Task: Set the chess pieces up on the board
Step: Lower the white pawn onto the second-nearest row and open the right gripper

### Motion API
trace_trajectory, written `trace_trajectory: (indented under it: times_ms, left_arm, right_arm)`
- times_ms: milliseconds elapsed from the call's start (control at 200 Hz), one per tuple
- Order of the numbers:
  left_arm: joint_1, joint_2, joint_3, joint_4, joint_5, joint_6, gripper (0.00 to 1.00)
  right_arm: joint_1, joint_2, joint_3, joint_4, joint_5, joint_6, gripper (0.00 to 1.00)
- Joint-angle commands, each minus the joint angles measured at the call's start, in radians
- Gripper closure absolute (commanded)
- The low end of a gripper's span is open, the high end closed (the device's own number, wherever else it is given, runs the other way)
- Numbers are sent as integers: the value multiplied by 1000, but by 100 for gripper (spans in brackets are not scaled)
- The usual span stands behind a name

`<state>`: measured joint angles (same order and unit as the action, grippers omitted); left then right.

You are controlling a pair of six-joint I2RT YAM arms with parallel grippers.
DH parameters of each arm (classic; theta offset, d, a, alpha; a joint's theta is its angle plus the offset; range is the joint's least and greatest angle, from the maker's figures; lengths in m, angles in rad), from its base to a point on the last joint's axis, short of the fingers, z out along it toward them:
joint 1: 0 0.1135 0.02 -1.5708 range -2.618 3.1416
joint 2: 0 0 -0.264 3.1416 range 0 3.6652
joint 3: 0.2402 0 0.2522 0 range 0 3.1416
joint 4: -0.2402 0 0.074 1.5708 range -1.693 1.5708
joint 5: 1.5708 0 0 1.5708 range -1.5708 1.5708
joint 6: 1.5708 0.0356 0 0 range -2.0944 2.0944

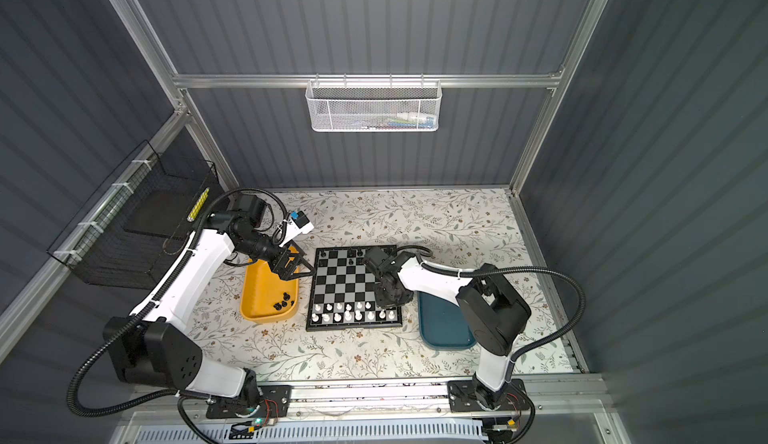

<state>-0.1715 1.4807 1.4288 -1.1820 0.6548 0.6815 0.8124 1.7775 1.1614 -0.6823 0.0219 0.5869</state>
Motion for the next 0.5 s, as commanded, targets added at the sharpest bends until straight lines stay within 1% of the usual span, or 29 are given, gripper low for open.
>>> trace_trajectory:
  times_ms: [0,155,495]
  left_arm:
    - [-6,-23,-5,-11,5,7,0]
    - [-6,-23,-5,-13,5,7,1]
    - [-5,-19,-2,-16,1,6,1]
  right_arm:
    - [7,-4,24,-45,10,-2,75]
    - [8,-20,43,-65,20,-10,72]
    - [8,-42,81,-96,23,-22,71]
